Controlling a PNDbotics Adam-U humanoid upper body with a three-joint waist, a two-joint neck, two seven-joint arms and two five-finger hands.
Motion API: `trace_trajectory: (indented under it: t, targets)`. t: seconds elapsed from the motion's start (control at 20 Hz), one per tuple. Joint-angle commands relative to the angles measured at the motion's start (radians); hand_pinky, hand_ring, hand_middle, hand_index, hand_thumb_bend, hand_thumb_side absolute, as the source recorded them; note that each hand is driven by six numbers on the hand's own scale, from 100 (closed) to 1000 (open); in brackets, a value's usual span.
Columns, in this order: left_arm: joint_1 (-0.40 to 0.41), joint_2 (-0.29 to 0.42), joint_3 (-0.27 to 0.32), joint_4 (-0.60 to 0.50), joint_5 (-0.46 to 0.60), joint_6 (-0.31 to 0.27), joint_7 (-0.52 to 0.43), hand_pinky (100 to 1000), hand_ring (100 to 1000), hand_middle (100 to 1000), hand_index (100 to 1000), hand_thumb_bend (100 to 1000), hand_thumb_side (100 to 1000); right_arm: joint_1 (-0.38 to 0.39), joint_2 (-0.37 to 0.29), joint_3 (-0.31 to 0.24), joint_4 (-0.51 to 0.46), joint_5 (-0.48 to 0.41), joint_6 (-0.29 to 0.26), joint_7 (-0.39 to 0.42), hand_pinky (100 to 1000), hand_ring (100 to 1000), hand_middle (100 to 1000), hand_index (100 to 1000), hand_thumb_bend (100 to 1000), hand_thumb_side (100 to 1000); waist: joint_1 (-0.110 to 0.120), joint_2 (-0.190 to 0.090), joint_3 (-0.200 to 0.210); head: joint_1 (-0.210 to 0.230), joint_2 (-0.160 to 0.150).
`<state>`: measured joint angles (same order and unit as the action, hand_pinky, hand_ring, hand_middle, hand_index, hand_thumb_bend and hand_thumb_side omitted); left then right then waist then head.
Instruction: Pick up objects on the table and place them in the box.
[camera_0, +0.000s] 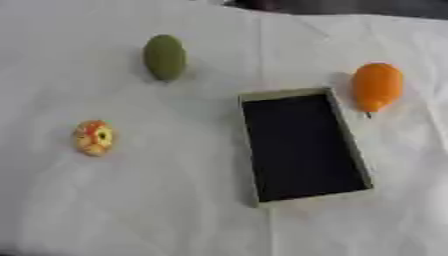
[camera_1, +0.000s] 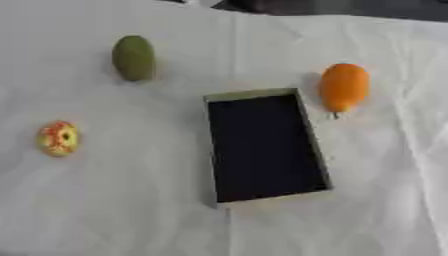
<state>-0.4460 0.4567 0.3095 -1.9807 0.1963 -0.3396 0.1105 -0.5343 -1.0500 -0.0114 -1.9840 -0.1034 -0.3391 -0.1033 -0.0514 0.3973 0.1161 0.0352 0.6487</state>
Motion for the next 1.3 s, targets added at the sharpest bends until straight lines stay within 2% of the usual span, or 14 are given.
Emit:
trace_trajectory:
  t: [0.05, 0.3, 0.4, 0.6, 0.75, 0.95, 1.3]
  targets:
    - [-0.001, 0.013, 0.006, -0.019, -0.003, 0.001, -0.01, 850, 684, 718, 834, 100, 566, -0.001, -0.018, -0.011, 0.008, 0.007, 0.006, 0.009, 883, 916, 694, 808, 100, 448, 0.003, -0.017, 0.0, 0.004, -0.009]
    - [0.003, 0.02, 0.004, -0.019, -0.002, -0.001, -0.017, 850, 684, 719, 834, 100, 565, -0.011, -0.046, -0.003, 0.027, 0.044, 0.014, 0.039, 885, 933, 728, 830, 100, 401, 0.004, -0.017, 0.0, 0.003, -0.003]
    - [0.006, 0.025, 0.002, -0.019, -0.002, -0.002, -0.02, 850, 683, 719, 833, 100, 565, -0.027, -0.073, 0.012, 0.048, 0.074, 0.017, 0.063, 889, 953, 761, 851, 100, 295, 0.003, -0.017, 0.001, -0.001, 0.0]
    - [0.015, 0.034, -0.001, -0.019, -0.002, -0.002, -0.03, 851, 683, 719, 833, 100, 565, -0.076, -0.121, 0.06, 0.121, 0.153, 0.017, 0.148, 891, 967, 791, 870, 100, 209, 0.0, -0.015, 0.004, -0.007, 0.003]
    - [0.017, 0.038, -0.004, -0.019, -0.004, -0.004, -0.041, 851, 683, 720, 833, 100, 566, -0.127, -0.132, 0.104, 0.187, 0.216, 0.007, 0.238, 894, 976, 808, 878, 100, 198, -0.003, -0.014, 0.008, -0.014, 0.004]
    - [0.015, 0.04, -0.007, -0.019, -0.002, -0.004, -0.051, 851, 682, 719, 833, 100, 566, -0.201, -0.108, 0.158, 0.266, 0.268, -0.018, 0.354, 895, 979, 817, 887, 100, 205, -0.005, -0.009, 0.016, -0.022, 0.0]
    - [0.018, 0.048, -0.009, -0.019, 0.001, -0.003, -0.061, 851, 681, 719, 832, 100, 567, -0.274, -0.082, 0.227, 0.363, 0.348, -0.06, 0.47, 893, 977, 831, 896, 100, 238, -0.009, -0.003, 0.022, -0.026, -0.006]
